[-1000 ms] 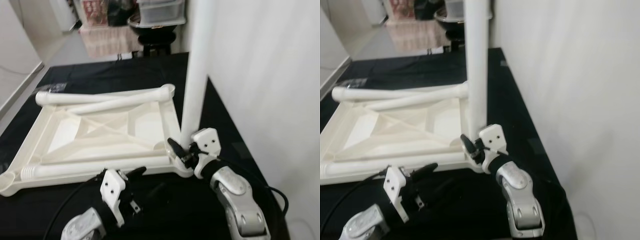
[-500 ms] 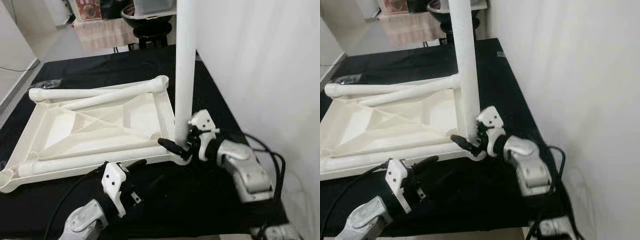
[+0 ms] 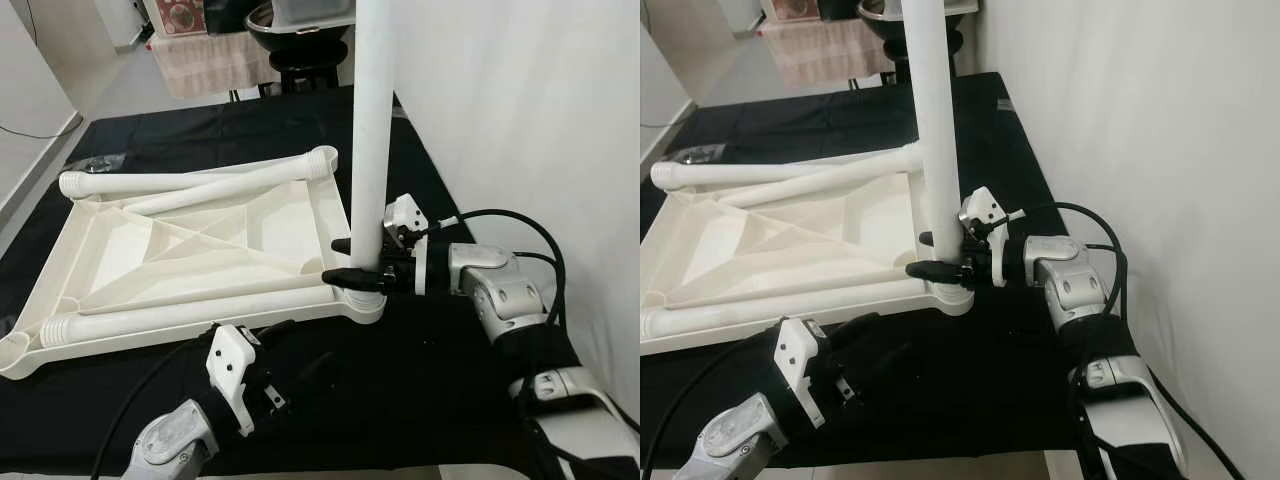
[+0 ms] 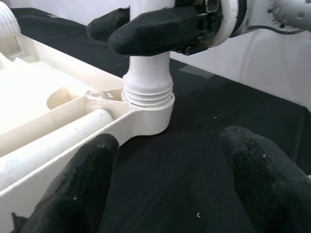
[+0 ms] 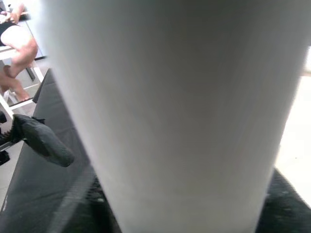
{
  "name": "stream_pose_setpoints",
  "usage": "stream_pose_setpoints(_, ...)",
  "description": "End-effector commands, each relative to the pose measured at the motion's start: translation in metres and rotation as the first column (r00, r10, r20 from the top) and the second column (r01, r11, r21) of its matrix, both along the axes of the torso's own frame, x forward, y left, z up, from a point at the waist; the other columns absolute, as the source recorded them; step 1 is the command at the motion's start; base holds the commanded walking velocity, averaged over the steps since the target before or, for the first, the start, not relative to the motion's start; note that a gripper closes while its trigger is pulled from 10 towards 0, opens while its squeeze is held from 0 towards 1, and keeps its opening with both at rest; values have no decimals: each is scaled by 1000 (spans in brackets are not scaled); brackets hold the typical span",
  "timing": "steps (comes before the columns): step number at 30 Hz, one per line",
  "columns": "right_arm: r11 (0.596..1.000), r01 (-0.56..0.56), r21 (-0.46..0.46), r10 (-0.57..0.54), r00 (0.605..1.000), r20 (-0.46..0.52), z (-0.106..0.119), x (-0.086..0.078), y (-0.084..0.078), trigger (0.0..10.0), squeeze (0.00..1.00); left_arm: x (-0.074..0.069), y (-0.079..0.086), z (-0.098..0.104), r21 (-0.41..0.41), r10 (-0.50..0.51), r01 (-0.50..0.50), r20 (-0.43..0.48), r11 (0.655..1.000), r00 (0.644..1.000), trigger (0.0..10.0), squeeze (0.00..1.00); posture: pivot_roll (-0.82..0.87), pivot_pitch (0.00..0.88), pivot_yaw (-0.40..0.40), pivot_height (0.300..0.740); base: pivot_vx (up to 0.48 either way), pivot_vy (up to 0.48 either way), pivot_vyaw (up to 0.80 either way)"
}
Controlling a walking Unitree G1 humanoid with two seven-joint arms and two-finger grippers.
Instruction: Building children table
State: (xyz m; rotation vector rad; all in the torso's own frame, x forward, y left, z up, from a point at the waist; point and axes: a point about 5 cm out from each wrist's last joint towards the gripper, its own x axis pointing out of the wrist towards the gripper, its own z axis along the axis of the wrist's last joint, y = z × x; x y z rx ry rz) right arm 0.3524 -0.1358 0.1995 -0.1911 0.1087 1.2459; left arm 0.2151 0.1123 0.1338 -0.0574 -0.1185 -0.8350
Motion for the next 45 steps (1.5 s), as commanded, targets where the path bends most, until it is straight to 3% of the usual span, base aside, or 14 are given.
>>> stream_pose_setpoints(1, 999, -47, -17, 46, 999, -18, -5, -3, 8, 0, 0, -3, 1, -2, 0, 11, -11, -15, 1000, 1000, 10000, 0, -17, 171, 56, 740, 0, 0, 0)
stream_pose_setpoints(9, 990, 142, 15, -142, 990, 11, -10, -6, -8, 0, 0, -3, 0, -1, -5, 6, -6, -15, 1000, 1000, 10000, 0, -23, 179, 55, 740, 0, 0, 0)
stream_pose_setpoints(11, 946, 324, 27, -323, 946, -29, -29, -15, -5, 0, 0, -3, 0, -1, -5, 6, -6, -15, 1000, 1000, 10000, 0, -27, 184, 48, 740, 0, 0, 0)
stream_pose_setpoints(12, 832, 553, 34, -552, 833, -47, -45, -19, -2, 0, 0, -4, 1, -1, -5, 7, -7, -14, 1000, 1000, 10000, 0, -20, 181, 42, 740, 0, 0, 0)
stream_pose_setpoints(14, 770, 638, -11, -637, 768, -61, -67, -40, 12, 0, 0, -4, 2, -1, -4, 8, -8, -14, 1000, 1000, 10000, 0, -17, 188, 49, 740, 0, 0, 0)
stream_pose_setpoints(17, 720, 694, -31, -694, 720, 11, -75, -60, 27, 0, 0, -4, 4, -1, -1, 9, -9, -15, 1000, 1000, 10000, 0, -26, 177, 52, 740, 0, 0, 0)
stream_pose_setpoints(23, 708, 706, -24, -706, 707, -38, -75, -53, 22, 0, 0, -2, 4, -4, 0, 3, -3, -21, 1000, 1000, 10000, 0, -28, 157, 46, 740, 0, 0, 0)
stream_pose_setpoints(24, 724, 688, -38, -689, 722, -53, -76, -54, 25, 8078, 0, -2, 4, -5, 0, 4, -4, -21, 1000, 1000, 10000, 0, -24, 151, 45, 740, 0, 0, 0)
stream_pose_setpoints(26, 736, 676, -11, -674, 732, -96, -73, -54, 27, 10000, 0, -2, 4, -5, -2, 10, -10, -19, 1000, 1000, 10000, 0, -24, 147, 47, 740, 0, 0, 0)
stream_pose_setpoints(27, 750, 662, 4, -656, 744, -122, -70, -53, 27, 10000, 725, -2, 4, -5, -2, 15, -15, -18, 1000, 1000, 10000, 0, -22, 144, 47, 740, 0, 0, 0)
stream_pose_setpoints(28, 755, 656, 23, -647, 750, -135, -66, -52, 27, 10000, 1000, -2, 4, -5, -2, 18, -18, -18, 1000, 1000, 10000, 0, -20, 140, 49, 740, 0, 0, 0)
stream_pose_setpoints(38, 930, 345, 129, -343, 939, -33, -14, -38, 35, 10000, 1000, -3, 3, -7, 0, 9, -9, -24, 1000, 1000, 10000, 0, -18, 135, 58, 740, 0, 0, 0)
stream_pose_setpoints(39, 965, 241, 106, -243, 970, 14, -6, -37, 37, 10000, 0, -3, 3, -7, -1, 8, -8, -24, 1000, 1000, 10000, 0, -14, 136, 60, 740, 0, 0, 0)
stream_pose_setpoints(45, 1000, 14, -2, -14, 998, 67, 2, -32, 33, 10000, 0, -3, 2, -6, -3, 9, -9, -22, 1000, 1000, 10000, 0, -6, 140, 58, 740, 0, 0, 0)
